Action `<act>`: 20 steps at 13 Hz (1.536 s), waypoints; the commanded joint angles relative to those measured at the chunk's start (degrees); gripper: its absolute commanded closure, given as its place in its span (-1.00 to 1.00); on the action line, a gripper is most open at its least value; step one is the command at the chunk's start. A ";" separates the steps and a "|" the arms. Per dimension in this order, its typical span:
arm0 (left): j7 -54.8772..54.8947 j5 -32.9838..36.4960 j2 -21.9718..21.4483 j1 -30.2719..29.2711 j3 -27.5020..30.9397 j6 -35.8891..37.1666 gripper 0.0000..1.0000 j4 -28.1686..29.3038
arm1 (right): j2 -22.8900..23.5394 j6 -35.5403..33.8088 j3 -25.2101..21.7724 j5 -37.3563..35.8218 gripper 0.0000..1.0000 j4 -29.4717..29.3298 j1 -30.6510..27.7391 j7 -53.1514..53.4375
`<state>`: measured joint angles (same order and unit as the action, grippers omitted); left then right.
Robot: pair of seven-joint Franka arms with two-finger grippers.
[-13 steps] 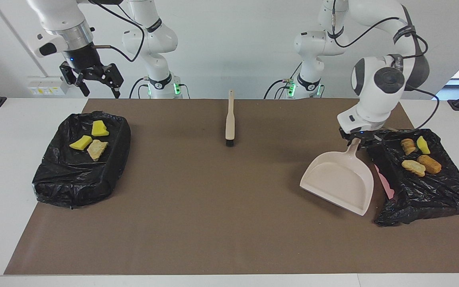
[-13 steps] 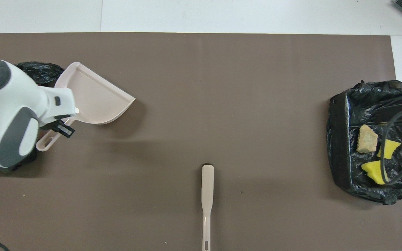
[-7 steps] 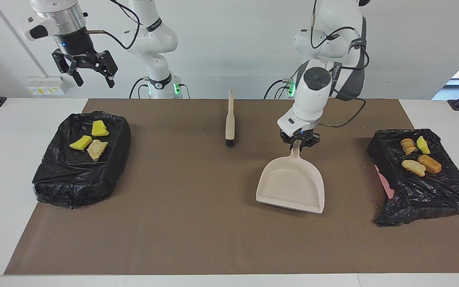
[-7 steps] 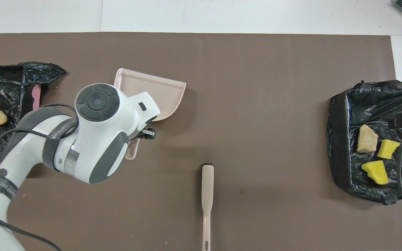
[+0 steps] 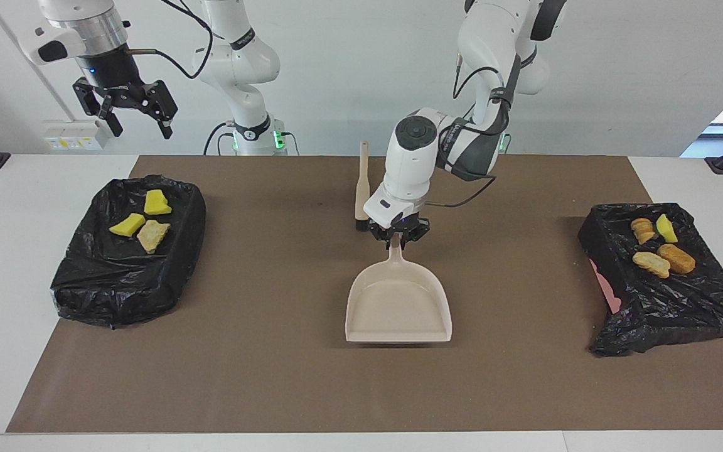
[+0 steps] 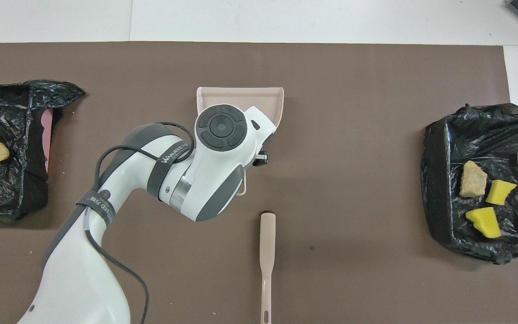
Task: Sweep and dump trash in bin
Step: 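Bring the empty dustpan back with the left gripper and lower it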
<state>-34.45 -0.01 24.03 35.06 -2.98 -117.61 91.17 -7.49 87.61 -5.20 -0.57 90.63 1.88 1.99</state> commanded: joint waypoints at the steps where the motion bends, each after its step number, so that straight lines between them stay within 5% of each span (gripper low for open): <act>1: -6.22 -0.79 8.03 2.38 1.22 0.28 1.00 -10.11 | -0.42 -0.34 -0.16 -0.22 -1.00 0.60 -0.48 -1.20; 8: -5.54 -5.44 9.72 3.17 0.61 -5.61 0.94 -9.35 | -0.16 -0.77 0.72 -0.04 -1.00 0.52 0.14 2.58; 12: 1.76 -4.74 9.10 4.23 0.78 -3.51 0.37 -7.94 | -0.25 -0.43 0.54 -0.13 -1.00 0.60 -0.21 1.88; 16: 1.94 -4.83 6.83 3.79 1.13 -2.27 -1.00 -7.68 | -0.07 -0.25 -0.07 -0.22 -1.00 0.69 1.01 1.79; 20: 5.68 -4.74 -3.52 3.35 6.03 -1.31 -1.00 0.13 | 0.19 0.19 -0.16 -0.30 -1.00 0.52 1.81 1.79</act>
<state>-32.70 -4.23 28.23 38.49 0.02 -120.07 84.24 -7.18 87.60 -5.01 -0.56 90.87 3.15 3.30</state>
